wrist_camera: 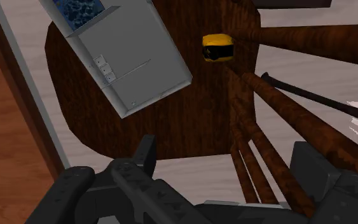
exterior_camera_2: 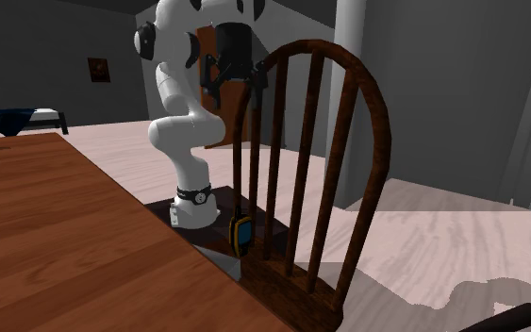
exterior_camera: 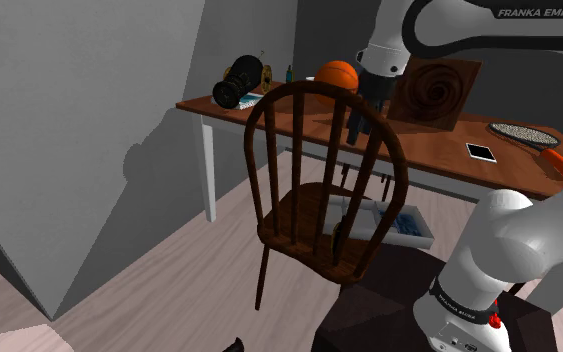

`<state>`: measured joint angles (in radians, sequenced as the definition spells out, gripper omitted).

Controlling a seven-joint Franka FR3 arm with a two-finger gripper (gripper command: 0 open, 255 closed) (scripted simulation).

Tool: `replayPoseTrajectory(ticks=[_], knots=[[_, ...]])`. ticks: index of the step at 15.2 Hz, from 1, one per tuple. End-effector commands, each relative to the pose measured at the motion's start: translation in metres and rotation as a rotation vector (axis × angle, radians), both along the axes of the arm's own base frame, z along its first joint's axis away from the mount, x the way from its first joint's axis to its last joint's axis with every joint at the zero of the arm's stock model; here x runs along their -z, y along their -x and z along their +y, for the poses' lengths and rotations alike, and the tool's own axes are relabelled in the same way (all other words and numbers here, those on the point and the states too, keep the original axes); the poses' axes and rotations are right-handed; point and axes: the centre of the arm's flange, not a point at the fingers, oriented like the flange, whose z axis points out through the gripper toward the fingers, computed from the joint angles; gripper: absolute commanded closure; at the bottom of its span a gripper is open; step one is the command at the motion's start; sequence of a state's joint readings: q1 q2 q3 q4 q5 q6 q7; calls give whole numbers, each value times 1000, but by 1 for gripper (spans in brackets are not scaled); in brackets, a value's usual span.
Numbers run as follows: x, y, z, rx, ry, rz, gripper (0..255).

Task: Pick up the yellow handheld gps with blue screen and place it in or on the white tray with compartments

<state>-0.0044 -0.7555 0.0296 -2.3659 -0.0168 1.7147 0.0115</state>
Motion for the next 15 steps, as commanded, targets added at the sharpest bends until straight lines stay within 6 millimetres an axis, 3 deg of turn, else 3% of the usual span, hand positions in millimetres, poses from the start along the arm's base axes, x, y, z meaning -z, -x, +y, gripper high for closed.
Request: replayPoseTrajectory(ticks=[1, 8, 15], knots=[[0, 0, 0, 0, 0, 0, 0], [91, -34, -29, -41, -119, 180, 0], [190, -51, -46, -82, -237, 359, 0]])
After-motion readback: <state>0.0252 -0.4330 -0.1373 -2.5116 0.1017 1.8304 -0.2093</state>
